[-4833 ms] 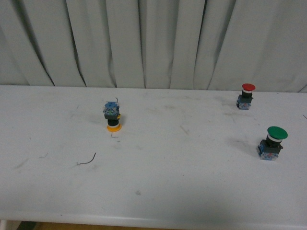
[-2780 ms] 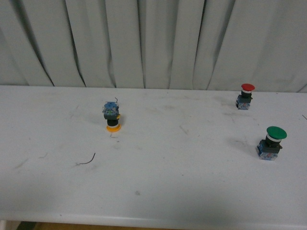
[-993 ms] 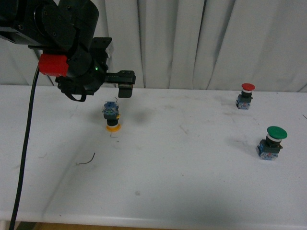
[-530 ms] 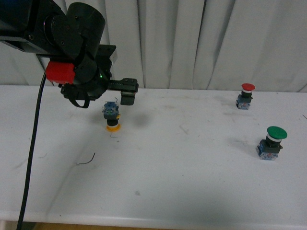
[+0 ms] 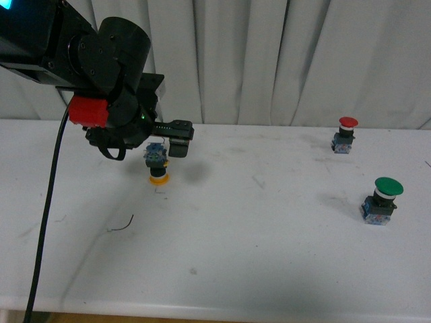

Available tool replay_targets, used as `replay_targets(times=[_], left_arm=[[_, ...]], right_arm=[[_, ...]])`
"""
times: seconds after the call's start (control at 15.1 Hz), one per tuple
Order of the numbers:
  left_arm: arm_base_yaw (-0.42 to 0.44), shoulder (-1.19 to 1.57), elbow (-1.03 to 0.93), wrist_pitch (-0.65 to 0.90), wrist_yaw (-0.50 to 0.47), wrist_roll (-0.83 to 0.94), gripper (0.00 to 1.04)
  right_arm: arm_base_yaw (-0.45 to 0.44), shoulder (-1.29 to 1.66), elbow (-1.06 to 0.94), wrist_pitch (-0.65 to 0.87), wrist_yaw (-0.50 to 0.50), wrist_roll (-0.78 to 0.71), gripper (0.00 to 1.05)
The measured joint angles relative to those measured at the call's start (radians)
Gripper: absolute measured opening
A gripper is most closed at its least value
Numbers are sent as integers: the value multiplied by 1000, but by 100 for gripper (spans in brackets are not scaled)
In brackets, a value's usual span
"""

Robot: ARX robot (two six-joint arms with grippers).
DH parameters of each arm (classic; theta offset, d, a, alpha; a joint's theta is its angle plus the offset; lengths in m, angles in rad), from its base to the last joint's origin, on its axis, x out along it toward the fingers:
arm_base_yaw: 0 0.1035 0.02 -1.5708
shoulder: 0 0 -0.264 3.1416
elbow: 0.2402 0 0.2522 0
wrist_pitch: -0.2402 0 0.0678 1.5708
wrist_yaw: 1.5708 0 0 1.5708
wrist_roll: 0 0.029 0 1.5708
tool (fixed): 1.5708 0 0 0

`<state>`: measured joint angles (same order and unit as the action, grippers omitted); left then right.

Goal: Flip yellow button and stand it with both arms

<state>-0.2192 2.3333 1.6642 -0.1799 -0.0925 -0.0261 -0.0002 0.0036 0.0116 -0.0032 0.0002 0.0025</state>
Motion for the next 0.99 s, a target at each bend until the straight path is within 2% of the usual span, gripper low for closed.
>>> replay_targets(times=[0.13, 0.2, 0.33, 0.4, 0.46, 0.79, 0.99], left_arm=[[-2, 4, 0, -3, 4, 0, 98], [-2, 4, 0, -3, 4, 0, 93], [-2, 5, 0, 3, -4, 0, 71], [-6, 6, 0, 10, -9, -2, 40], [-8, 6, 0, 15, -6, -10, 33], [-9, -12, -51, 85, 47, -47, 31], [-6, -142, -202, 225, 188, -146, 30]], right_arm=[[0, 0, 0, 0, 0, 0, 98], [0, 0, 0, 0, 0, 0, 98], [0, 0, 0, 0, 0, 0, 98], [0, 0, 0, 0, 0, 0, 98], [0, 0, 0, 0, 0, 0, 98], [0, 0, 0, 0, 0, 0, 98], [0, 0, 0, 0, 0, 0, 98]])
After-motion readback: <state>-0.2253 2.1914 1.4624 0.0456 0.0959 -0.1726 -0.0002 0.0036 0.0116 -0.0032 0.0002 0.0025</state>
